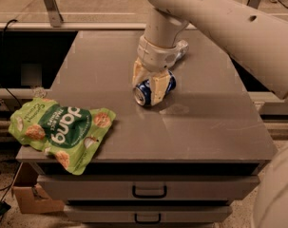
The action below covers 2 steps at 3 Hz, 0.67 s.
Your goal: Knock pepsi can over
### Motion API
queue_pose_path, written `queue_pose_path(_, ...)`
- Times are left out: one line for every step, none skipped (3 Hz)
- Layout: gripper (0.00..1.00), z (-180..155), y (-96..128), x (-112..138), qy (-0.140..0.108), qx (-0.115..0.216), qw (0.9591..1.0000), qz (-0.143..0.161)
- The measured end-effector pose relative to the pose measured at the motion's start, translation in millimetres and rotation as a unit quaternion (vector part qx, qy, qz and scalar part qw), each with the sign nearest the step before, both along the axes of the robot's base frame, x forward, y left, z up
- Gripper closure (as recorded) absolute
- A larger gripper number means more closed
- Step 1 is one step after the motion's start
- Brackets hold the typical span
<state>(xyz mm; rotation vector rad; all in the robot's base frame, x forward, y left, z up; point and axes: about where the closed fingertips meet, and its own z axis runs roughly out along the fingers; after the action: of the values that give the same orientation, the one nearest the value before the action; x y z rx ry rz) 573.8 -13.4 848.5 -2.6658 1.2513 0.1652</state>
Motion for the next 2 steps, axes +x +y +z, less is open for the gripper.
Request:
queue_pose_path(0.00,-1.1,1.8,1.7,-0.002,0.002,1.0000,0.000)
queue_pose_path(0.00,-1.1,1.8,1.7,-0.003,0.002,1.0000,0.000)
